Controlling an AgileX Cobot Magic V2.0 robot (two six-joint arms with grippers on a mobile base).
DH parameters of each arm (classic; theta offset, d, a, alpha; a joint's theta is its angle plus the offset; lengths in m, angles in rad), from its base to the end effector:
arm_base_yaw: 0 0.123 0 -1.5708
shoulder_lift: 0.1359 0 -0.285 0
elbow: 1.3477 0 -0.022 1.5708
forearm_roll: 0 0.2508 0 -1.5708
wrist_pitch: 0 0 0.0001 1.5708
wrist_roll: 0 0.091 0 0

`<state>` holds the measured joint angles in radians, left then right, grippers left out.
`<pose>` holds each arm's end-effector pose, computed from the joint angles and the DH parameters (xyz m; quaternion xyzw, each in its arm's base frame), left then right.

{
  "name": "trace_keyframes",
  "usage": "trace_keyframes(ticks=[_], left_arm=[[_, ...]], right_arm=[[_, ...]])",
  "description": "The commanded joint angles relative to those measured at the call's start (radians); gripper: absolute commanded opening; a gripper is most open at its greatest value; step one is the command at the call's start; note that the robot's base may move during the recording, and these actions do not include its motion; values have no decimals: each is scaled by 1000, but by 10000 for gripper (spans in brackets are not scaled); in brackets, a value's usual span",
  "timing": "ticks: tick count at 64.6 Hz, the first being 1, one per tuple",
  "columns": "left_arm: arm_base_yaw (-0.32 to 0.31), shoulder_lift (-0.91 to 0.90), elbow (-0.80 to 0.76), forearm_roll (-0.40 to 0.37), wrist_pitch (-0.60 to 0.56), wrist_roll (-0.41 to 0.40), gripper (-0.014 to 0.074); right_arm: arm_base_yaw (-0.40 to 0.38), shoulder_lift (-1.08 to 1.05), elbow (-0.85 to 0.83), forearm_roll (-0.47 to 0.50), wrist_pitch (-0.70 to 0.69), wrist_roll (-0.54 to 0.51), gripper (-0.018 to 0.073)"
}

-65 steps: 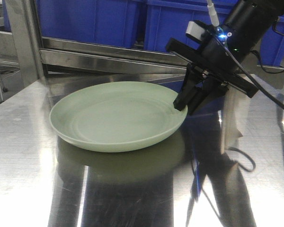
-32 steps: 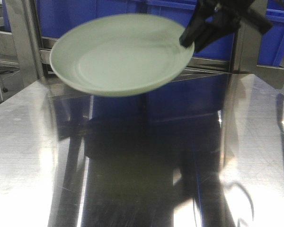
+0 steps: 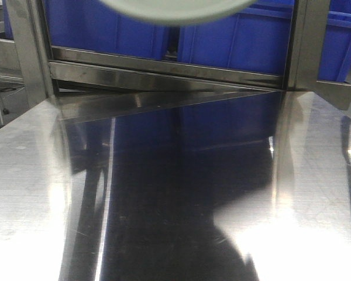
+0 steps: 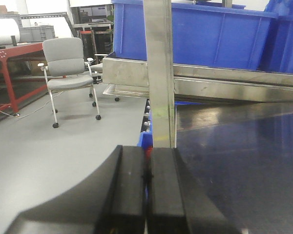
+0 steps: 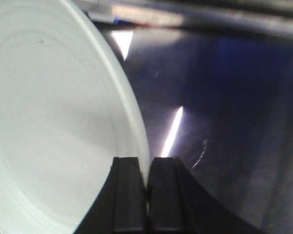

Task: Place green plate on second shelf with right arm
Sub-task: 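Lift the plate with the right gripper and raise it beside the robot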

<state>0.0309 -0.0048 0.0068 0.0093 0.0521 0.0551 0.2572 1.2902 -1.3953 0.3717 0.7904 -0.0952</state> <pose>0.0564 0.0018 0.2064 0.0115 0.6952 0.0344 0.7179 0.2601 0.0927 0.4276 -0.0996 0.8648 0.2134 0.4435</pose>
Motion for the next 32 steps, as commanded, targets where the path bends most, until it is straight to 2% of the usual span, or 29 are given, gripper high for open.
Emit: trace_keyframes(ticks=[1, 13, 32], left_arm=[[-7, -21, 42, 0, -81, -3, 130], [-7, -21, 42, 0, -81, -3, 130], [-7, -21, 42, 0, -81, -3, 130]], right_arm=[[-7, -103, -19, -40, -116, -3, 57], [-7, -303, 115, -159, -182, 52, 57], [-7, -646, 413, -225, -260, 76, 57]])
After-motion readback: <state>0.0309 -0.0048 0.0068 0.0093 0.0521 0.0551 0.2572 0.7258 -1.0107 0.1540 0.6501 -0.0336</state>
